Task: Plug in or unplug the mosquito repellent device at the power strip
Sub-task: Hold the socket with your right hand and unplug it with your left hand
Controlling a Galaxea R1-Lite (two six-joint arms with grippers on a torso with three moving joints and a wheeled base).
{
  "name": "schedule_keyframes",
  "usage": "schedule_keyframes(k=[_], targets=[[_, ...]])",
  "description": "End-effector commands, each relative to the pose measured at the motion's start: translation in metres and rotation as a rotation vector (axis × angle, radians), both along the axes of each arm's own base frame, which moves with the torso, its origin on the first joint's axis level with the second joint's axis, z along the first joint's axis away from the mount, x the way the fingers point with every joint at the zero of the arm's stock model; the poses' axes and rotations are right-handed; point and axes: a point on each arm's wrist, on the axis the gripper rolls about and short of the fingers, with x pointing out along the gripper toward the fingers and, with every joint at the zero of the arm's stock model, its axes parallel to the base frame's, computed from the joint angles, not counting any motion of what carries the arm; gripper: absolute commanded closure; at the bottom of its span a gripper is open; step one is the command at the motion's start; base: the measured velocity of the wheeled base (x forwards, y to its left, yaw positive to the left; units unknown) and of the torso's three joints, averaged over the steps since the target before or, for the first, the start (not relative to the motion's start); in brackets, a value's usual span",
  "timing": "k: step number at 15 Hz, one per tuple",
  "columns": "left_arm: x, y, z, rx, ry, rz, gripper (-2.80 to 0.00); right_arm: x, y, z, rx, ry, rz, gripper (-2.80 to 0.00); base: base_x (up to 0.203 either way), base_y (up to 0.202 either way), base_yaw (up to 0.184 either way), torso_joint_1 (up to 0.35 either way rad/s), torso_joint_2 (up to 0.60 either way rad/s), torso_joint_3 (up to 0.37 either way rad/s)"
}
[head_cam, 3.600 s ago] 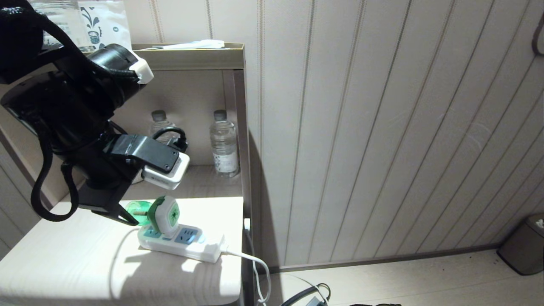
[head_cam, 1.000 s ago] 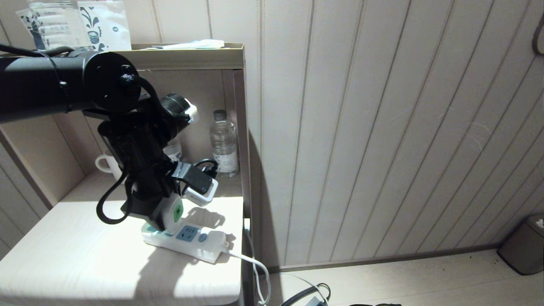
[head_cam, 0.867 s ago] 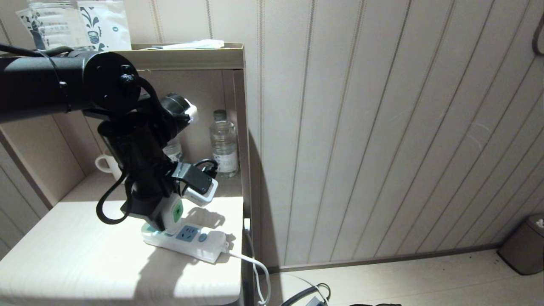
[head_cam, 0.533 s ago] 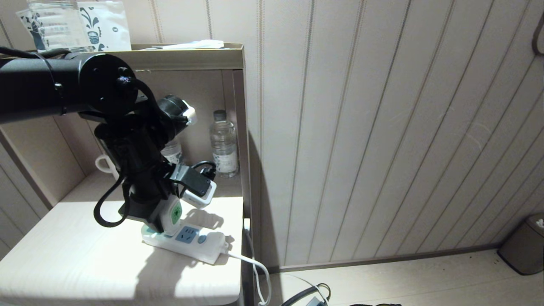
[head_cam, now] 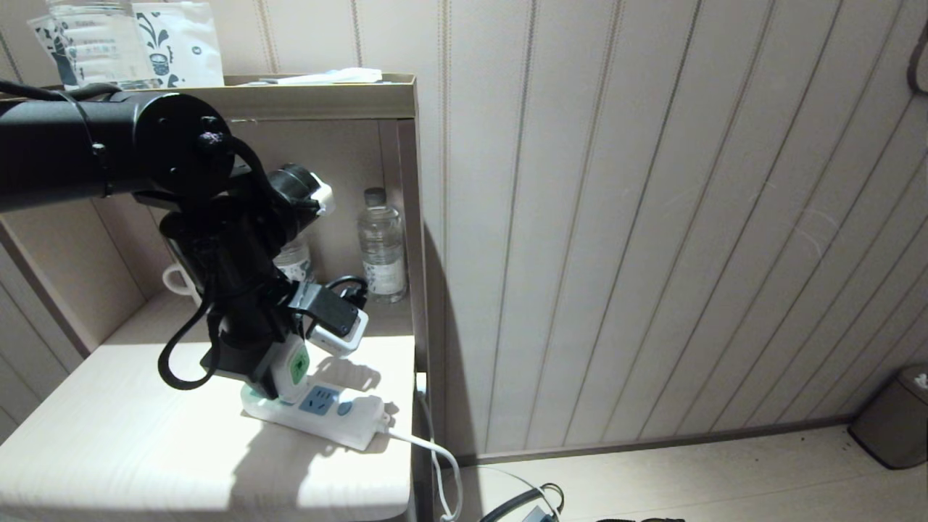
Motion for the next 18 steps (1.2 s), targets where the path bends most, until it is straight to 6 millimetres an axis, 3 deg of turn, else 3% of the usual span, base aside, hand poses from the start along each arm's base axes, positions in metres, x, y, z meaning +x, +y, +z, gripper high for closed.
schedule_keyframes(k=[1, 5, 8, 10, 12, 14, 16, 18], targets=[[-0.001, 0.001, -0.003, 0.012, 0.020, -0.004, 0.00, 0.000, 0.000, 0.000, -0.001, -0.002, -0.002, 0.00, 0.000, 0.000, 0.000, 0.000, 0.00, 0.000], [0.001, 0.000, -0.002, 0.007, 0.011, -0.006, 0.00, -0.002, 0.000, 0.003, -0.001, 0.027, 0.001, 0.00, 0.000, 0.000, 0.000, 0.000, 0.00, 0.000], [0.001, 0.000, -0.001, 0.002, -0.001, -0.007, 0.00, -0.010, 0.001, 0.053, 0.000, 0.047, 0.030, 0.00, 0.000, 0.000, 0.000, 0.000, 0.00, 0.000], [0.001, 0.000, -0.001, 0.000, -0.006, -0.007, 0.00, 0.004, 0.001, 0.096, 0.004, 0.096, 0.069, 0.00, 0.000, 0.000, 0.000, 0.000, 0.00, 0.000], [0.002, -0.001, -0.002, -0.004, -0.008, -0.009, 0.00, 0.037, 0.003, 0.134, -0.002, 0.151, 0.122, 0.00, 0.000, 0.000, 0.000, 0.000, 0.00, 0.000], [0.003, -0.003, -0.004, -0.007, -0.007, -0.012, 0.00, 0.086, 0.008, 0.157, -0.030, 0.220, 0.205, 0.00, 0.000, 0.000, 0.000, 0.000, 0.00, 0.000], [0.004, -0.008, -0.004, -0.013, -0.019, -0.027, 0.00, 0.142, 0.029, 0.164, -0.057, 0.309, 0.334, 0.00, 0.000, 0.000, 0.000, 0.000, 0.00, 0.000], [0.008, -0.012, -0.008, -0.021, -0.037, -0.030, 0.00, 0.191, 0.068, 0.157, -0.095, 0.384, 0.444, 0.00, 0.000, 0.000, 0.000, 0.000, 0.00, 0.000]])
